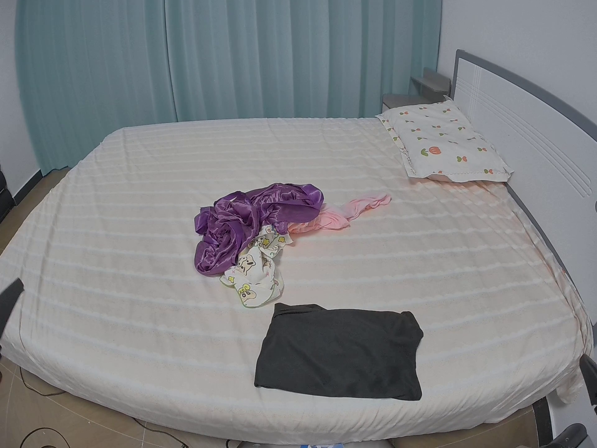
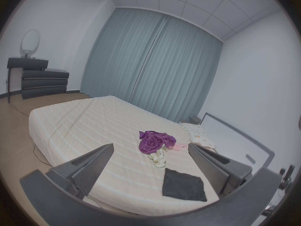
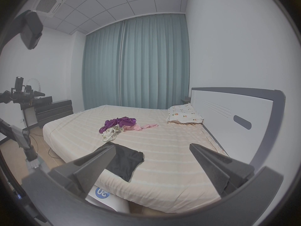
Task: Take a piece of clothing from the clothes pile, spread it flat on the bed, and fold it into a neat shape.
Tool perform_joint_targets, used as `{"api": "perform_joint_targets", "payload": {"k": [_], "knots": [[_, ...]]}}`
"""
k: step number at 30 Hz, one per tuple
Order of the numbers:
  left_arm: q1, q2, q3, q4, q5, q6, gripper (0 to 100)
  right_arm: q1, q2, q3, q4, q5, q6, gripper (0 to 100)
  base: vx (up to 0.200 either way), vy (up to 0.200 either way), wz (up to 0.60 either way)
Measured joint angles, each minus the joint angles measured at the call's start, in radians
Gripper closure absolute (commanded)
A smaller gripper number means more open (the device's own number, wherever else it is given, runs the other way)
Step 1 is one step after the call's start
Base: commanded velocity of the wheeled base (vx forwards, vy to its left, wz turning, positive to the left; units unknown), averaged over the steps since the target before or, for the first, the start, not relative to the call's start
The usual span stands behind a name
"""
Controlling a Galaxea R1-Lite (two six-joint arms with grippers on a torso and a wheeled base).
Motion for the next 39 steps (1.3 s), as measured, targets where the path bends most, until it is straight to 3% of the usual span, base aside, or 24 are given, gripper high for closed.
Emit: {"api": "perform_joint_targets", "payload": {"k": [6,20,29,39], "knots": [[0.001,-0.113,0.125,-0.038,0.001,0.110,0,-0.020,-0.095,0.074,0.016,-0.022,-0.013,0,0.000,0.000,0.00],[0.010,-0.320,0.289,-0.043,0.000,0.211,0,-0.077,-0.204,0.220,0.003,-0.020,-0.095,0,0.000,0.000,0.00],[0.047,-0.442,0.424,-0.077,-0.008,0.253,0,-0.079,-0.212,0.245,-0.011,-0.028,-0.088,0,0.000,0.000,0.00],[0.054,-0.474,0.464,-0.108,-0.016,0.361,0,-0.079,-0.213,0.248,-0.036,-0.043,-0.038,0,0.000,0.000,0.00]]}}
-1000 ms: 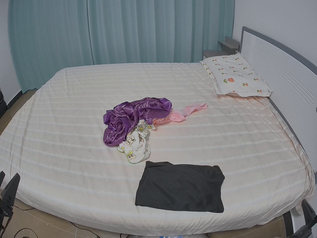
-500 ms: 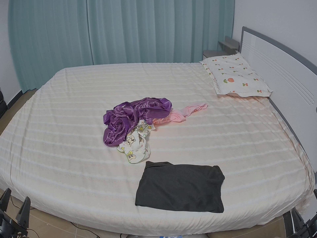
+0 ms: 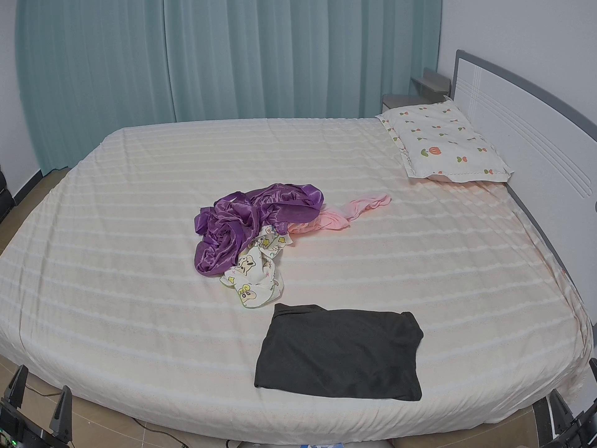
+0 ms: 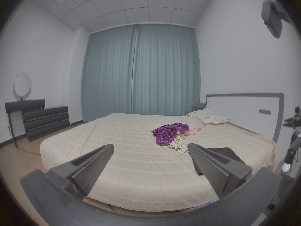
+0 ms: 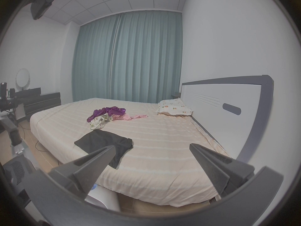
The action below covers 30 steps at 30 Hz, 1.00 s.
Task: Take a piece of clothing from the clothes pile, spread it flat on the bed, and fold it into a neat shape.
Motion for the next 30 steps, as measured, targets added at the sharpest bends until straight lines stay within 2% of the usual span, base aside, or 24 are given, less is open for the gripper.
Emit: {"api": "perform_joint_targets", "payload": {"k": [5,10,15,19,24,30], "knots": [[0.000,-0.003,0.002,0.003,-0.011,0.009,0,0.000,0.000,-0.001,-0.109,0.006,-0.012,0,0.000,0.000,0.00],[0.000,-0.004,0.002,0.006,-0.036,0.008,0,0.000,0.000,0.065,-0.168,-0.010,0.021,0,0.000,0.000,0.00],[0.000,-0.004,0.002,0.007,-0.050,0.011,0,-0.001,0.000,0.088,-0.165,-0.022,0.035,0,0.000,0.000,0.00],[0.001,-0.004,0.002,0.007,-0.069,0.016,0,-0.001,0.001,0.092,-0.169,-0.063,0.015,0,0.000,0.000,0.00],[0.000,-0.004,0.002,0.007,-0.074,0.016,0,-0.001,0.001,0.093,-0.166,-0.031,-0.051,0,0.000,0.000,0.00],[0.000,-0.004,0.003,0.007,-0.071,0.012,0,0.000,0.001,0.089,-0.157,-0.020,-0.007,0,0.000,0.000,0.00]]}}
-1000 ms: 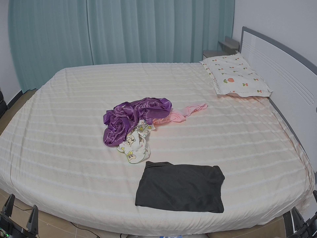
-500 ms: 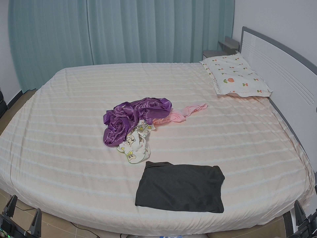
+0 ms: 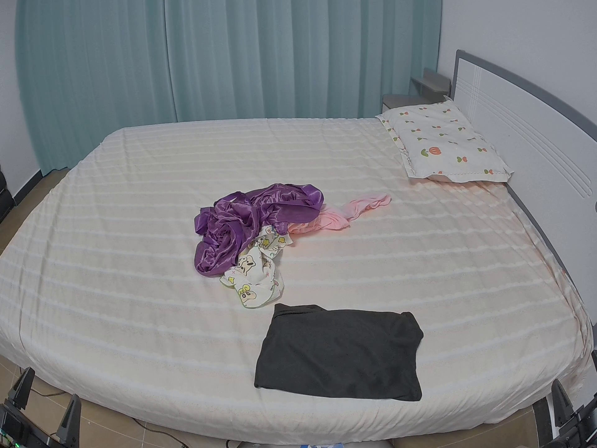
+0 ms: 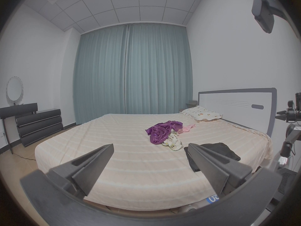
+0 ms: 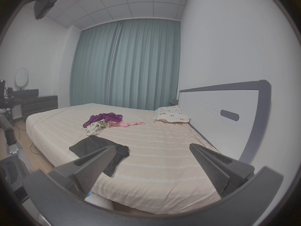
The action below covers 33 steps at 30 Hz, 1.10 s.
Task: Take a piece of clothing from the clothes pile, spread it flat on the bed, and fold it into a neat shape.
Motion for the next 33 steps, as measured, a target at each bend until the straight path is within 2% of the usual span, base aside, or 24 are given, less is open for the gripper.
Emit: {"api": "perform_joint_targets", "payload": {"k": [6,11,17,20,27,33], "knots": [[0.000,0.000,0.000,0.000,0.008,0.005,0,-0.001,0.000,0.002,-0.012,0.006,-0.064,0,0.000,0.000,0.00],[0.000,0.000,0.000,0.000,0.009,0.006,0,-0.002,0.000,0.003,0.001,0.002,0.000,0,0.000,0.000,0.00],[0.000,0.001,0.000,0.000,0.011,0.000,0,-0.001,0.012,-0.001,0.001,0.003,-0.005,0,0.000,0.000,0.00],[0.000,0.001,0.000,0.000,0.012,-0.003,0,-0.001,0.008,0.007,-0.043,-0.003,-0.004,0,0.000,0.000,0.00],[0.000,0.002,0.000,-0.001,0.012,-0.003,0,-0.003,0.004,0.032,-0.054,-0.006,0.116,0,0.000,0.000,0.00],[0.000,0.002,0.000,-0.001,0.013,-0.001,0,-0.003,0.003,0.035,-0.041,0.009,0.115,0,0.000,0.000,0.00]]}}
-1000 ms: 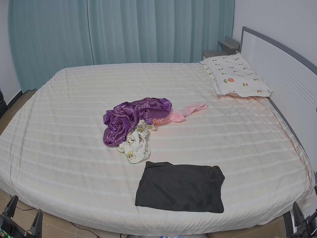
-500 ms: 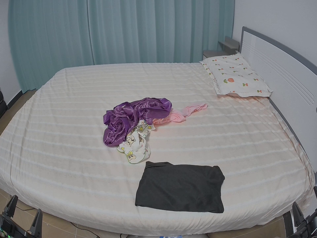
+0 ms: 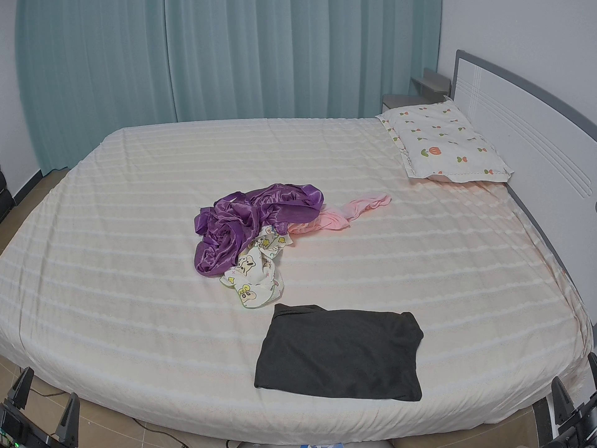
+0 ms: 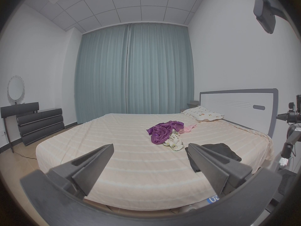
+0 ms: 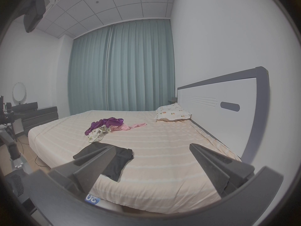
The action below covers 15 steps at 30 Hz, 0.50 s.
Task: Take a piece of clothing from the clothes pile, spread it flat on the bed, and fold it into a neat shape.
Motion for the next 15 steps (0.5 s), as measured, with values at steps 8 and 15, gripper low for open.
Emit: {"api": "perform_joint_targets", "payload": {"k": [8,15], "knots": [[0.000,0.001,0.000,-0.002,0.010,-0.009,0,0.001,0.000,0.000,0.000,0.005,0.008,0,0.000,0.000,0.00],[0.000,0.001,0.000,-0.003,0.016,-0.034,0,0.001,0.000,0.000,-0.002,0.003,0.024,0,0.000,0.000,0.00]]}}
